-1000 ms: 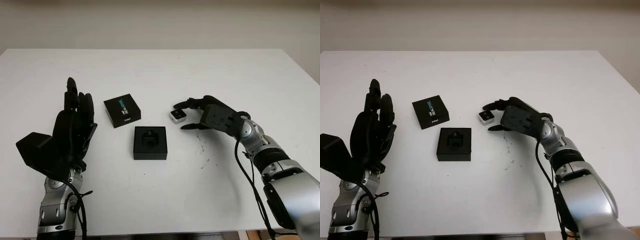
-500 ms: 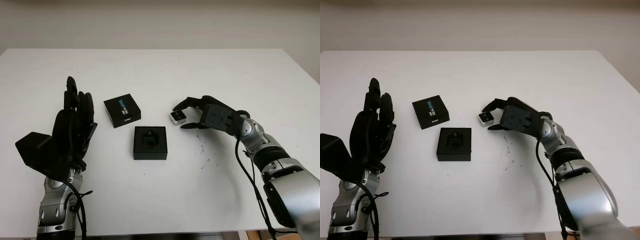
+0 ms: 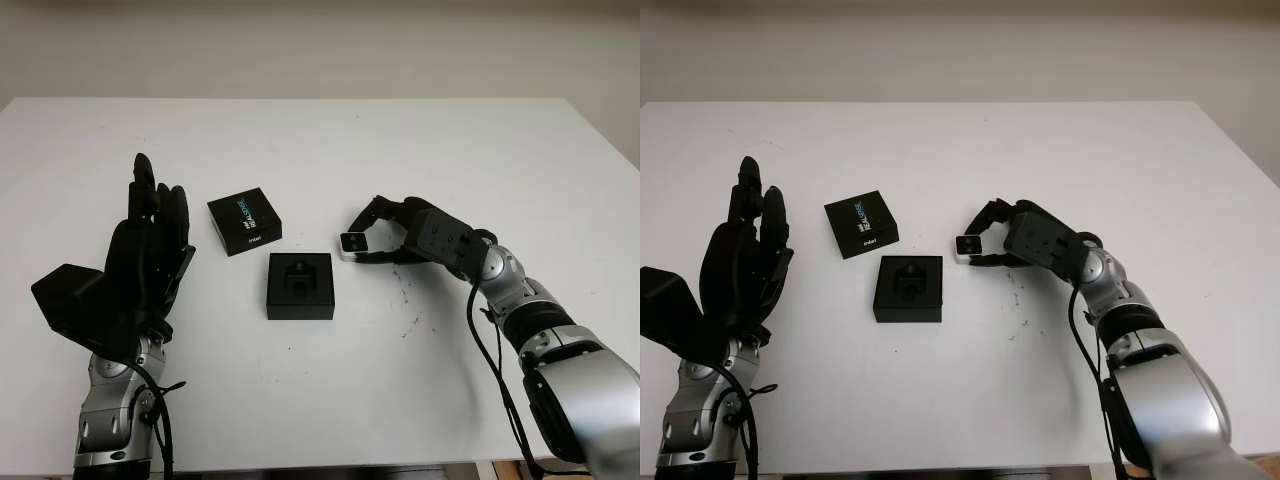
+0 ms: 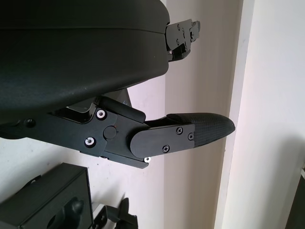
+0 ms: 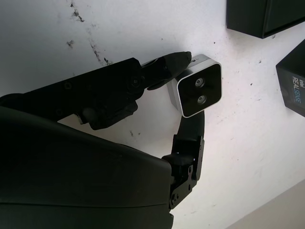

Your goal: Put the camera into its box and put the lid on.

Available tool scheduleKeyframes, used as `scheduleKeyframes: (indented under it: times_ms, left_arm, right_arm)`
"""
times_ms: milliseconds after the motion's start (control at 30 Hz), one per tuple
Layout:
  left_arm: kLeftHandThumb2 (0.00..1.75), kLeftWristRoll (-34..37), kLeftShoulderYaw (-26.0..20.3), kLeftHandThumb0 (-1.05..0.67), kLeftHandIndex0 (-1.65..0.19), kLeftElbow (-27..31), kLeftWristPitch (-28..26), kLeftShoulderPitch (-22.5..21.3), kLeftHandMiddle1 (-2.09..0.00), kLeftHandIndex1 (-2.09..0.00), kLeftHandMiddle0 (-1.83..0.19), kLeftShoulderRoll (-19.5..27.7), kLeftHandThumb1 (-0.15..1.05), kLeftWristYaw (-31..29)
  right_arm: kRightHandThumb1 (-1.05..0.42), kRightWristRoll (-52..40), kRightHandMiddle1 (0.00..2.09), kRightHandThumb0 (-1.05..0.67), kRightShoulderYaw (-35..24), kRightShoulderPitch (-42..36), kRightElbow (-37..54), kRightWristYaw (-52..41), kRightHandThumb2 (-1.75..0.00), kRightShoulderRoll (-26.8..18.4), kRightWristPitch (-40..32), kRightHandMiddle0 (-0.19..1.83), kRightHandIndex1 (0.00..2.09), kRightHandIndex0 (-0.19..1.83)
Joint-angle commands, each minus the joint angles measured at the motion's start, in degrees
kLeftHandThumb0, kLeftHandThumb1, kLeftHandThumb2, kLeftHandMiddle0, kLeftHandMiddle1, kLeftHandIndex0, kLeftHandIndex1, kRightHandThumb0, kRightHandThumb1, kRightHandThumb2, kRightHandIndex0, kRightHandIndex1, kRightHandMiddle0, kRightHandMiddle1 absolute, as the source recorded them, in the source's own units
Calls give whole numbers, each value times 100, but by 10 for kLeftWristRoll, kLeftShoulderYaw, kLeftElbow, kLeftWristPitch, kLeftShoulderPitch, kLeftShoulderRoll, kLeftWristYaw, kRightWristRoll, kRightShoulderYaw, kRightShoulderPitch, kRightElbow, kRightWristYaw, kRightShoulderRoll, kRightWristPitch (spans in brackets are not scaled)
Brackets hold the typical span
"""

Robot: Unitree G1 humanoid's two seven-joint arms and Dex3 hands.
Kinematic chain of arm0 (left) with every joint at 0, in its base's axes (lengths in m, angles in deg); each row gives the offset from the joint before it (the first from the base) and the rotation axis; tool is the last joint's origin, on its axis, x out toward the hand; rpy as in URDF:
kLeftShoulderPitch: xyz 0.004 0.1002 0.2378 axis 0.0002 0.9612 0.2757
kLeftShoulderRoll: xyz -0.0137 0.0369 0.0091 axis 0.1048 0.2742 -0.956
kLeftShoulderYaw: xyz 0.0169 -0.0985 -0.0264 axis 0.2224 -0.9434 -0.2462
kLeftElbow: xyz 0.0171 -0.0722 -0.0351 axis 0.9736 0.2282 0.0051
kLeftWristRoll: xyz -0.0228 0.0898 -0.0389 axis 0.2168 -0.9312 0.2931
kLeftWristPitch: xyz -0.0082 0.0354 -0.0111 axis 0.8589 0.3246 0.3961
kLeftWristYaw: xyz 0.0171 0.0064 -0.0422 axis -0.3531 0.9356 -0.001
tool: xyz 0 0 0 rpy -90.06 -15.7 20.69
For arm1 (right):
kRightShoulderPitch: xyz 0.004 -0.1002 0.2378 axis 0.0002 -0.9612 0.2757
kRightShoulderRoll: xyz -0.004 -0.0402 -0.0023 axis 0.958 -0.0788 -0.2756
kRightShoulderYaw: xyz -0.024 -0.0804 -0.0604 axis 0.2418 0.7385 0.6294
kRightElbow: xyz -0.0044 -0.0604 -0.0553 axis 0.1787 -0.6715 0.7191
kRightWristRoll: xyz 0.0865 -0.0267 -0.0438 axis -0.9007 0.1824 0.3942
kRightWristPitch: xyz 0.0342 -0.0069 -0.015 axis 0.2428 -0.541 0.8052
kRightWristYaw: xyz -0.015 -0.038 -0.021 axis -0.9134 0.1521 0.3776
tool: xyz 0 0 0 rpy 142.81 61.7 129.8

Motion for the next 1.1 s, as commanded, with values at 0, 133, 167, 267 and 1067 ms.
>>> scheduleKeyframes:
  times_ms: [0,133,167,267,1067]
  left_arm:
    - [53,-1,1,-67,19,4,1,-1,0,0,19,-1,105,-1]
    - [53,2,0,-67,19,1,3,-2,0,0,19,-1,105,-4]
    - [53,3,0,-67,19,2,2,-2,0,0,19,-1,105,-5]
    - [52,1,0,-67,19,0,4,-4,0,0,19,-1,105,-5]
    - [51,4,-4,-67,19,-2,1,-4,0,0,19,6,105,-16]
  right_arm:
    - [-89,12,147,-46,21,-37,-12,-11,-5,28,-7,44,10,48]
    - [-90,12,152,-49,21,-44,-10,-11,-6,31,-7,40,9,45]
    - [-90,11,153,-50,20,-46,-10,-10,-6,32,-7,40,8,44]
    - [-90,7,153,-50,16,-52,-7,-7,-6,36,-12,39,7,42]
    - [-96,-26,173,-39,-16,-115,27,72,-6,63,13,27,8,47]
